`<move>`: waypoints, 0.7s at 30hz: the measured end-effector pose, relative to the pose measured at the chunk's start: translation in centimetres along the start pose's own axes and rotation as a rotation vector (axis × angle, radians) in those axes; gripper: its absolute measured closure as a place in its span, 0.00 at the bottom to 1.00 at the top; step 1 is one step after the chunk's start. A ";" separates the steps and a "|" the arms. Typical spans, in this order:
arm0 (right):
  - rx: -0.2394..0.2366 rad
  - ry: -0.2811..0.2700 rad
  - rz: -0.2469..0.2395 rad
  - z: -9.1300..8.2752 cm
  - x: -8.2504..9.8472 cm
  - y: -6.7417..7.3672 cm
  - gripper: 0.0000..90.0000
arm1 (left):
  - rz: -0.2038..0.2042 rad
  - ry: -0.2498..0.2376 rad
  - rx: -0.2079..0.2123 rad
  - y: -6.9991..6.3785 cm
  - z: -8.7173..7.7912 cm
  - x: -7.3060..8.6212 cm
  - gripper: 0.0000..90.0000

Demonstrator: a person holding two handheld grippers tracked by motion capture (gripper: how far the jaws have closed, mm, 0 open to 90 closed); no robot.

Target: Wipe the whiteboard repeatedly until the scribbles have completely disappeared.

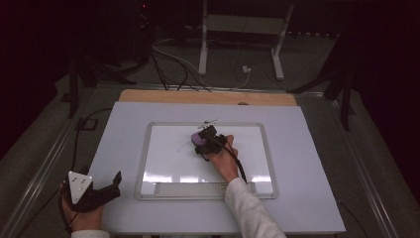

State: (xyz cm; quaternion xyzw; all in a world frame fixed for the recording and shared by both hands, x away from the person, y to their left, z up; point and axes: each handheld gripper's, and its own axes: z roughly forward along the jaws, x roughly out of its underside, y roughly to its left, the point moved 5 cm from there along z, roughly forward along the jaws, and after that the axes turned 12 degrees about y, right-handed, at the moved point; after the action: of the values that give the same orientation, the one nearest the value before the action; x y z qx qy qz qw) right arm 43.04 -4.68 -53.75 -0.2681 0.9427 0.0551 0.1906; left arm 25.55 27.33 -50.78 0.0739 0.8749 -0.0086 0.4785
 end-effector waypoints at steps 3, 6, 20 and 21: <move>0.003 0.001 -0.028 0.1 -0.3 0.5 0.46 | -0.001 0.002 0.001 0.0 0.1 0.0 0.01; -0.067 0.004 -0.142 0.1 -0.3 2.4 0.46 | 0.007 0.004 0.001 -0.1 0.1 0.0 0.01; 0.028 0.032 -0.017 0.2 -1.0 1.0 0.46 | -0.002 0.002 0.000 0.0 0.0 0.0 0.01; -0.001 0.036 -0.040 0.3 -0.9 1.5 0.46 | -0.001 0.002 0.000 0.0 0.1 0.0 0.01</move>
State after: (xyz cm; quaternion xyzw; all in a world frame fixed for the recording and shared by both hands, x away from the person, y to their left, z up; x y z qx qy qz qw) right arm 43.09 -2.92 -53.61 -0.2882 0.9404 0.0471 0.1745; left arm 25.60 27.33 -50.82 0.0737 0.8755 -0.0089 0.4775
